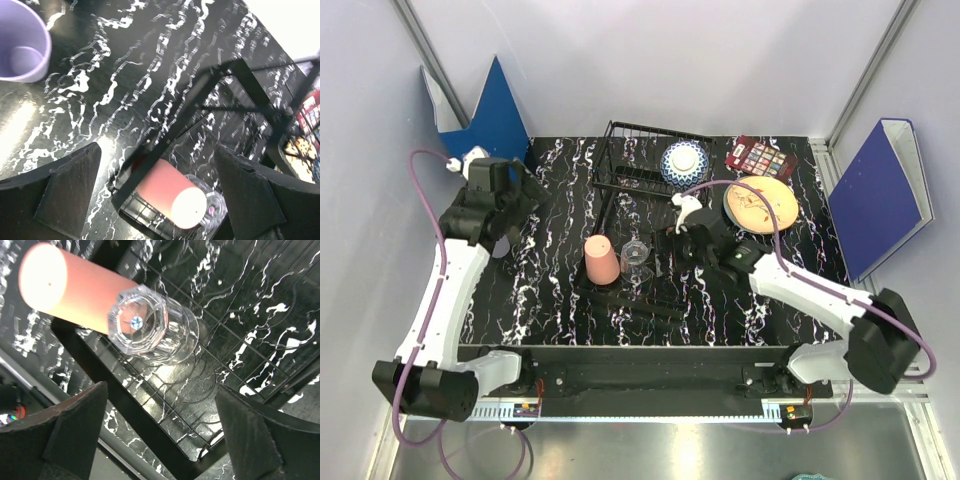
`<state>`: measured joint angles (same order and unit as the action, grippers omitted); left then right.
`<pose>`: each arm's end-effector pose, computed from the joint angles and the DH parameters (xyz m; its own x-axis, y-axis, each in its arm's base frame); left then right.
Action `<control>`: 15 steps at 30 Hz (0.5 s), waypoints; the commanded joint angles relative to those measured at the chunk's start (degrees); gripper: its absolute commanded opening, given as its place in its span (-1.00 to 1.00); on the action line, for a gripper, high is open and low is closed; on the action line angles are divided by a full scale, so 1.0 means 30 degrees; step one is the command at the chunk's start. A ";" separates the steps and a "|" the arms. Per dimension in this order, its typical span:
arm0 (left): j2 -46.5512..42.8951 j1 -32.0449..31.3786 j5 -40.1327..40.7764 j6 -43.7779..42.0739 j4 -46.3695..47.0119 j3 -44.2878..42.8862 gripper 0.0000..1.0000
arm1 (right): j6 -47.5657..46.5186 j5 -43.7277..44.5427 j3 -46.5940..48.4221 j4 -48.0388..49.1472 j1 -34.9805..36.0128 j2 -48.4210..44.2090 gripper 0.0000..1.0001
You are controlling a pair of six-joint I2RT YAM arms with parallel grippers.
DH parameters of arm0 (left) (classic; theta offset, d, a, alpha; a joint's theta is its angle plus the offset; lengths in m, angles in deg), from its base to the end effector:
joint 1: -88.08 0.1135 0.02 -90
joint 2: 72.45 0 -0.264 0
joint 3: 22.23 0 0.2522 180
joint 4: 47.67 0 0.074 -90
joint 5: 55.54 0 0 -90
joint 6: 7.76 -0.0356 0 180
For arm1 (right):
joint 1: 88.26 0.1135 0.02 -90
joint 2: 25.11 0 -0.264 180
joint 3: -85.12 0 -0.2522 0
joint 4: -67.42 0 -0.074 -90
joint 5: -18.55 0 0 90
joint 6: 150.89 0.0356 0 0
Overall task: Unload the mixed dishes from the dish rack
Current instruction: Pick up the cup from the dish rack.
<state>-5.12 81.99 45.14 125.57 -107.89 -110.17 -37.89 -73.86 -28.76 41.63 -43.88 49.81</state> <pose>0.2376 -0.0187 0.3764 -0.4353 -0.6317 -0.6415 -0.4625 0.7682 -0.4427 0.2068 0.2044 0.2676 -0.6562 -0.0959 -0.7485 -0.5075 0.7902 0.3436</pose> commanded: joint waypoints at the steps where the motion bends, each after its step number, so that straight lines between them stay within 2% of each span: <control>1: -0.1406 -0.0958 0.0132 -0.0526 0.1333 0.1343 0.98 | -0.0783 0.0570 0.1647 0.0086 0.0616 0.1186 0.99; 5: -0.2343 -0.1397 -0.0131 -0.0966 0.2008 0.2689 0.98 | -0.1368 0.0717 0.3137 -0.0265 0.0997 0.2913 0.99; 15: -0.3195 -0.2014 -0.0454 -0.1231 0.2623 0.3688 0.98 | -0.2189 0.1274 0.6217 -0.0882 0.1378 0.6783 0.99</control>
<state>-12.49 76.55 44.72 122.99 -103.93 -99.68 -42.11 -71.90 -14.70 39.90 -40.18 65.74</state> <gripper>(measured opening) 0.985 0.993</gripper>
